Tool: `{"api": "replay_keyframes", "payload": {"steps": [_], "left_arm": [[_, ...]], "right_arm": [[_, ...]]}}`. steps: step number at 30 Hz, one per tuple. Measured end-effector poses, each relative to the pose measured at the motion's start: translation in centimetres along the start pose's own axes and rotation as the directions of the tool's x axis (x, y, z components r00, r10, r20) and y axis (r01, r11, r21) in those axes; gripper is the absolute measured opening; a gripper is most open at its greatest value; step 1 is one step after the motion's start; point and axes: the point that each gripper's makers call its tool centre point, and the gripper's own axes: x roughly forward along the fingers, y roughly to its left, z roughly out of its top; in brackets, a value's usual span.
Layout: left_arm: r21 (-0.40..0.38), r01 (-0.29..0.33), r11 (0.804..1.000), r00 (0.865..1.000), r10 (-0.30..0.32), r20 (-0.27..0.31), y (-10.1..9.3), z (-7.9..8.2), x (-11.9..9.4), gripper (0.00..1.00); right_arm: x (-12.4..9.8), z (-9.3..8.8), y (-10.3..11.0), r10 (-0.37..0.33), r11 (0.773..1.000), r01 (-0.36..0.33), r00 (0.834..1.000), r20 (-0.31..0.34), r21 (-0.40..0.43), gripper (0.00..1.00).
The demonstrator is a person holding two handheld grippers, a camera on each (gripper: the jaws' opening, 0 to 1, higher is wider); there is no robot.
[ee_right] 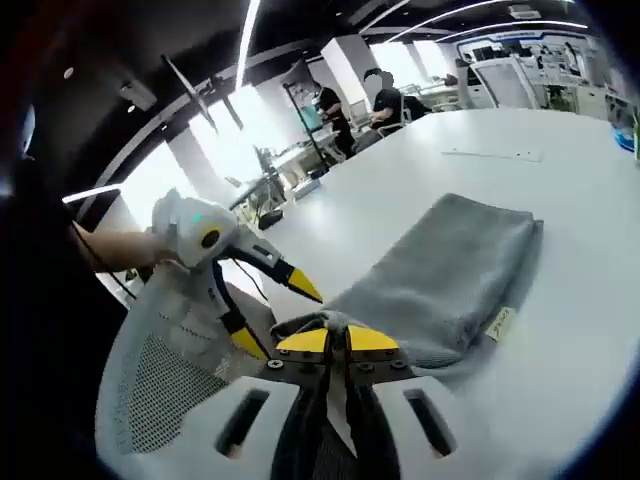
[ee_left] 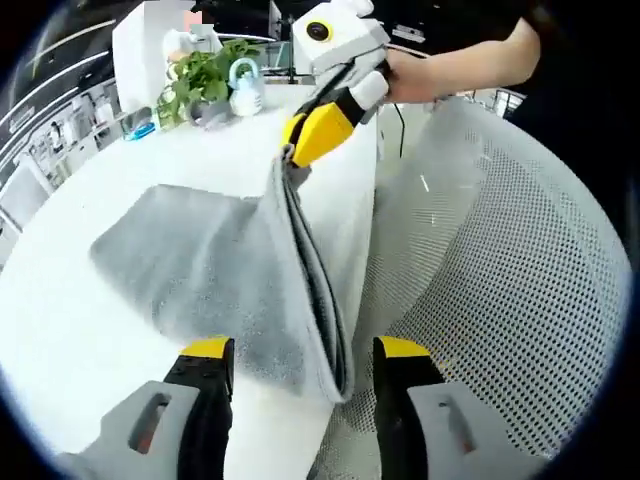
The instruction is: Fold the towel on the table until its edges align and the towel forms a compact rectangular stack.
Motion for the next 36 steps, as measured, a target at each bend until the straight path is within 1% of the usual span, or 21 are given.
{"api": "replay_keyframes", "payload": {"steps": [2, 4, 5, 6, 7, 8, 9, 10, 12, 13, 18, 20, 22, 23, 24, 26, 27, 29, 31, 33, 36], "left_arm": [[0.015, -0.014, 1.0, 1.0, 0.014, -0.016, -0.2, 0.0, 0.3, 0.57], [0.044, -0.046, 0.998, 0.998, 0.047, -0.041, 0.2, -0.3, 0.3, 0.54], [0.106, -0.081, 0.991, 0.991, 0.091, -0.096, 1.0, -1.1, 0.1, 0.52], [0.164, -0.13, 0.978, 0.982, 0.15, -0.115, 1.9, -1.3, -0.2, 0.51], [0.223, -0.155, 0.962, 0.975, 0.185, -0.121, 2.5, -1.3, -0.4, 0.49], [0.268, -0.175, 0.947, 0.97, 0.212, -0.117, 3.0, -1.2, -0.7, 0.47], [0.262, -0.193, 0.946, 0.972, 0.221, -0.084, 3.1, -0.6, -0.9, 0.43], [0.241, -0.193, 0.951, 0.977, 0.208, -0.037, 3.0, 0.2, -1.2, 0.38], [0.208, -0.216, 0.954, 0.975, 0.221, 0.0, 3.3, 1.0, -1.9, 0.28], [0.214, -0.218, 0.952, 0.975, 0.222, 0.007, 3.4, 1.1, -2.2, 0.2], [0.285, -0.288, 0.914, 0.957, 0.279, 0.074, 4.4, 2.3, -2.9, 0.15], [0.269, -0.289, 0.919, 0.957, 0.274, 0.094, 4.5, 2.6, -3.1, 0.13], [0.225, -0.276, 0.935, 0.957, 0.246, 0.152, 4.1, 3.5, -3.4, 0.12], [0.212, -0.273, 0.938, 0.956, 0.24, 0.17, 4.1, 3.7, -3.6, 0.11], [0.204, -0.275, 0.94, 0.954, 0.24, 0.179, 4.2, 3.8, -3.8, 0.1], [0.166, -0.301, 0.939, 0.941, 0.264, 0.21, 5.0, 3.9, -4.4, 0.1], [0.117, -0.289, 0.95, 0.936, 0.255, 0.243, 5.1, 4.2, -4.7, 0.1], [0.051, -0.25, 0.967, 0.935, 0.227, 0.272, 4.8, 4.5, -5.0, 0.09], [0.087, -0.261, 0.961, 0.935, 0.229, 0.272, 5.0, 4.5, -5.5, 0.09], [0.108, -0.249, 0.962, 0.94, 0.213, 0.267, 4.7, 4.7, -5.7, 0.09], [0.086, -0.2, 0.976, 0.942, 0.167, 0.29, 4.2, 5.3, -6.6, 0.08]], "right_arm": [[-0.1, 0.7, -0.1, 0.0, 0.998, -0.002, 0.999, 0.042, 0.062, 0.01], [-0.2, 1.1, -0.5, -0.013, 0.997, 0.009, 0.998, 0.055, 0.072, 0.01], [-0.3, 1.3, -0.5, -0.014, 0.997, 0.009, 0.998, 0.064, 0.08, 0.01], [-0.4, 1.4, -0.5, -0.014, 0.996, 0.006, 0.997, 0.075, 0.094, 0.01], [-0.5, 1.4, -0.6, -0.015, 0.995, 0.006, 0.997, 0.081, 0.103, 0.01], [-0.7, 1.4, -0.7, -0.018, 0.995, 0.009, 0.996, 0.083, 0.104, 0.01], [-0.8, 1.4, -0.8, -0.023, 0.994, 0.014, 0.996, 0.084, 0.104, 0.01], [-1.1, 1.4, -0.9, -0.029, 0.994, 0.02, 0.996, 0.09, 0.105, 0.01], [-1.6, 1.3, -1.2, -0.036, 0.992, 0.023, 0.994, 0.1, 0.122, 0.01], [-1.9, 1.4, -1.4, -0.038, 0.992, 0.024, 0.994, 0.106, 0.124, 0.01], [-2.8, 0.8, -1.3, -0.033, 0.996, 0.026, 0.996, 0.078, 0.08, 0.01], [-3.4, 0.5, -1.1, -0.018, 0.999, 0.015, 0.998, 0.064, 0.045, 0.02], [-3.7, -0.1, -0.9, -0.015, 1.0, 0.015, 1.0, 0.027, 0.003, 0.02], [-3.9, -0.3, -0.8, -0.006, 0.999, 0.006, 1.0, 0.005, -0.054, 0.02], [-4.0, -0.4, -0.6, -0.003, 0.997, 0.003, 1.0, -0.004, -0.075, 0.02], [-4.3, -0.4, -0.3, 0.017, 0.996, -0.018, 1.0, -0.006, -0.087, 0.01], [-4.5, -0.3, -0.4, 0.022, 0.996, -0.022, 1.0, 0.002, -0.089, 0.01], [-4.7, -0.4, -0.1, 0.032, 0.994, -0.032, 1.0, -0.002, -0.105, 0.01], [-4.8, -0.5, 0.1, 0.036, 0.991, -0.037, 0.999, -0.009, -0.129, 0.01], [-4.9, -0.4, 0.6, 0.047, 0.988, -0.048, 0.999, -0.01, -0.144, 0.01], [-5.5, -0.1, 1.2, 0.065, 0.983, -0.066, 0.998, -0.011, -0.171, 0.01]]}}
